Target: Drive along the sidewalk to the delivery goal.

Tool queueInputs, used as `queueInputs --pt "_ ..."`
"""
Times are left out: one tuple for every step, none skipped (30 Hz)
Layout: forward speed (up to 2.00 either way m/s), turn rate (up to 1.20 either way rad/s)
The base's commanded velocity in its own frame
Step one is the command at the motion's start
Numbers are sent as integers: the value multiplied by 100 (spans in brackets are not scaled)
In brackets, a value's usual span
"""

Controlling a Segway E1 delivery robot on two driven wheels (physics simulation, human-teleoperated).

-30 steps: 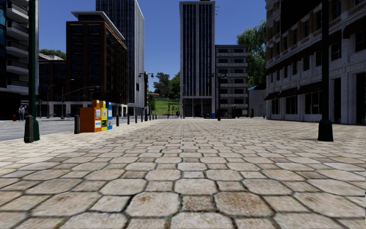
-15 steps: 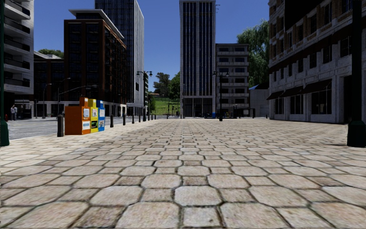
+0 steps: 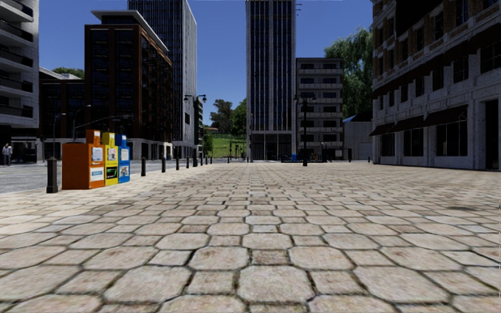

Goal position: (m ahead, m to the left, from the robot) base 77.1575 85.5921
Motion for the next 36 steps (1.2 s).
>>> queueInputs --pt "200 0" --pt "200 0" --pt "200 0" --pt "200 0" --pt "200 0" --pt "200 0" --pt "200 0" --pt "200 0" --pt "200 0" --pt "200 0" --pt "200 0" --pt "200 0" --pt "200 0" --pt "200 0" --pt "200 0" --pt "200 0" --pt "200 0" --pt "200 0" --pt "200 0" --pt "200 0" --pt "200 0" --pt "200 0" --pt "200 0" --pt "200 0" --pt "200 0" --pt "200 0" --pt "200 0" --pt "200 0" --pt "200 0" --pt "200 0" --pt "200 0" --pt "200 0" --pt "200 0" --pt "200 0" --pt "200 0" --pt "200 0"
